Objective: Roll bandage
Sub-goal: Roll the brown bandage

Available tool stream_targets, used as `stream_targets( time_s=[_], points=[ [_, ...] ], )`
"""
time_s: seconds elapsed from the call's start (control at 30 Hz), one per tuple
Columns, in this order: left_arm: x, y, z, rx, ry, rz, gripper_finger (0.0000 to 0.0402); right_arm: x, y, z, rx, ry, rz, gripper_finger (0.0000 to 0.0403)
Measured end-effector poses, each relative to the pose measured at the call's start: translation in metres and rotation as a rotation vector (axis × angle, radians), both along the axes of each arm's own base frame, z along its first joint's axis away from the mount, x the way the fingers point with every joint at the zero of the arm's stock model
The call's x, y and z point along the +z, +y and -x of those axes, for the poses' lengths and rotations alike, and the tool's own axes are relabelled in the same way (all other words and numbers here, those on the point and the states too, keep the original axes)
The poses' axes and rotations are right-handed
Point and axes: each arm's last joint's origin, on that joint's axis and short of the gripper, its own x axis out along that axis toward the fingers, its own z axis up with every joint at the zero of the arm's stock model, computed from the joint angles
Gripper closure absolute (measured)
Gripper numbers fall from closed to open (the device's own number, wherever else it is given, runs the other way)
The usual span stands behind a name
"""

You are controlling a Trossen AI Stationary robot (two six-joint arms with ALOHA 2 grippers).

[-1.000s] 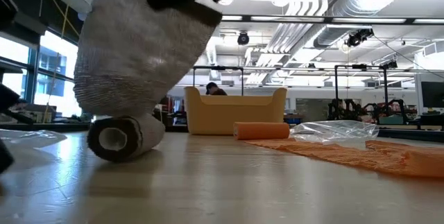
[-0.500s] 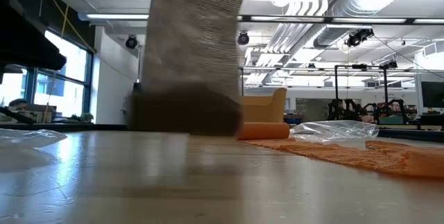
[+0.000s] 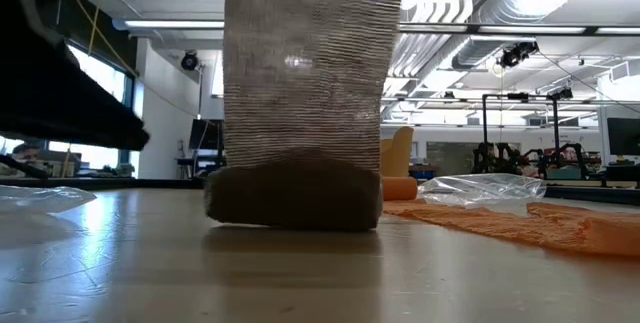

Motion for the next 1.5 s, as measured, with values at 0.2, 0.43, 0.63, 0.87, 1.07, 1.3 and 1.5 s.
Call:
stream_targets(
  time_s=[0.2,0.43,0.63,0.87,1.07,1.3,1.5],
  points=[
    [0.001,-0.001,-0.007,-0.051,0.001,0.018,0.0244,-0.008,0.032,0.015,0.063,0.035,-0.06,0.0403],
    [0.001,-0.003,-0.009,-0.16,0.055,-0.018,0.022,-0.016,0.049,0.023,-0.024,-0.002,-0.057,0.0403],
    [-0.008,0.001,-0.01,-0.115,0.057,-0.078,0.0225,-0.014,0.054,0.024,-0.028,-0.029,-0.066,0.0403],
    [-0.029,0.014,-0.026,-0.041,0.058,-0.094,0.0225,-0.013,0.056,0.025,-0.016,-0.036,-0.064,0.0403],
    [-0.037,0.018,-0.039,-0.059,0.032,-0.067,0.0226,-0.013,0.055,0.025,-0.012,-0.036,-0.06,0.0403],
    [-0.03,0.013,-0.044,-0.141,-0.016,-0.088,0.0226,-0.013,0.056,0.026,-0.01,-0.037,-0.06,0.0403],
    [-0.03,0.017,-0.049,-0.167,-0.008,-0.081,0.0226,-0.013,0.058,0.026,0.001,-0.043,-0.057,0.0403]
  ],
)
